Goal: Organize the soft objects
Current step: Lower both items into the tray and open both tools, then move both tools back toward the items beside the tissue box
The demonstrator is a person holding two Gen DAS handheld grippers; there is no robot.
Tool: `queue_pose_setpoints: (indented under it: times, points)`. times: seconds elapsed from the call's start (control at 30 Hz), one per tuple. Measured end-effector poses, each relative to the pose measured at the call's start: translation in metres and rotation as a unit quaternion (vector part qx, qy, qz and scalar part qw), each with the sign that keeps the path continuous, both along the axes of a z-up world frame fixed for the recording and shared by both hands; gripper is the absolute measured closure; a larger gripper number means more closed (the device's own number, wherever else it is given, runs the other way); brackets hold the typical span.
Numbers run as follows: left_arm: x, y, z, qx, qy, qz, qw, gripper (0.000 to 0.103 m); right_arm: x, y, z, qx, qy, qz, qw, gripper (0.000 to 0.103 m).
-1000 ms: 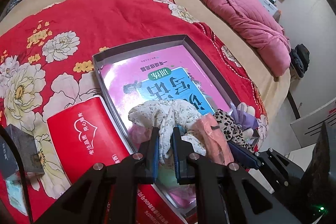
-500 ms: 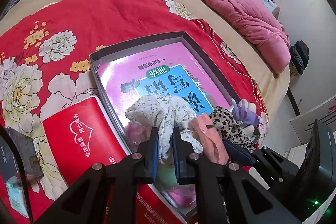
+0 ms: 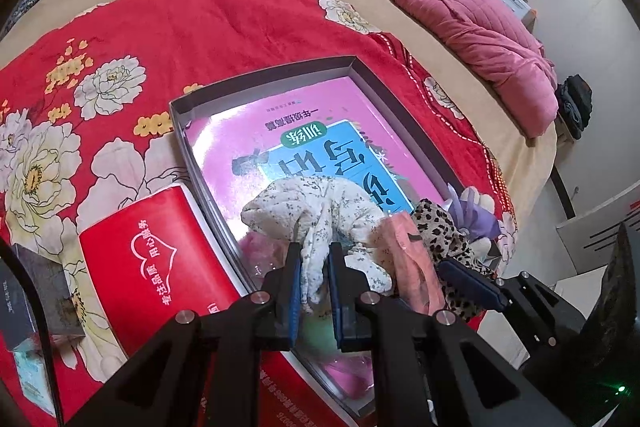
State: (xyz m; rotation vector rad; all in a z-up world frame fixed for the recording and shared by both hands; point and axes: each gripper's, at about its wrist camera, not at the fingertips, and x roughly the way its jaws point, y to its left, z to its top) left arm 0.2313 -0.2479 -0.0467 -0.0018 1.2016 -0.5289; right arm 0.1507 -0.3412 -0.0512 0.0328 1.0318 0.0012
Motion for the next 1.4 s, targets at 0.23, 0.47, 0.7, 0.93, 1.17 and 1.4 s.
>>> queue_pose_setpoints:
  times: [0.23, 0.47, 0.7, 0.93, 1.17, 1.4]
  points:
    - [0.001, -0.003, -0.003, 0.019, 0.003, -0.003, 0.9998, 0.078, -0.01, -0.007, 0.013, -0.001, -0.011, -0.01, 1.0, 0.043]
    - [0.002, -0.008, -0.003, 0.045, -0.005, -0.007, 0.999, 0.068, -0.016, -0.015, 0.019, 0.007, -0.015, -0.022, 1.0, 0.043]
    - [0.006, -0.005, 0.008, 0.05, -0.03, -0.003, 0.9983, 0.047, -0.016, -0.016, 0.021, 0.015, -0.019, -0.024, 0.999, 0.042]
    - [0.006, 0.004, 0.018, 0.044, -0.039, 0.008, 0.9983, 0.045, -0.017, -0.015, 0.025, 0.011, -0.023, -0.027, 0.999, 0.041]
    - [-0.001, 0.009, 0.025, 0.044, -0.046, 0.011, 0.9979, 0.044, -0.024, -0.024, 0.032, 0.009, -0.033, -0.048, 0.998, 0.028]
    - [-0.016, 0.011, 0.038, 0.042, -0.059, 0.004, 0.9974, 0.044, -0.032, -0.029, 0.039, 0.01, -0.04, -0.062, 0.997, 0.028]
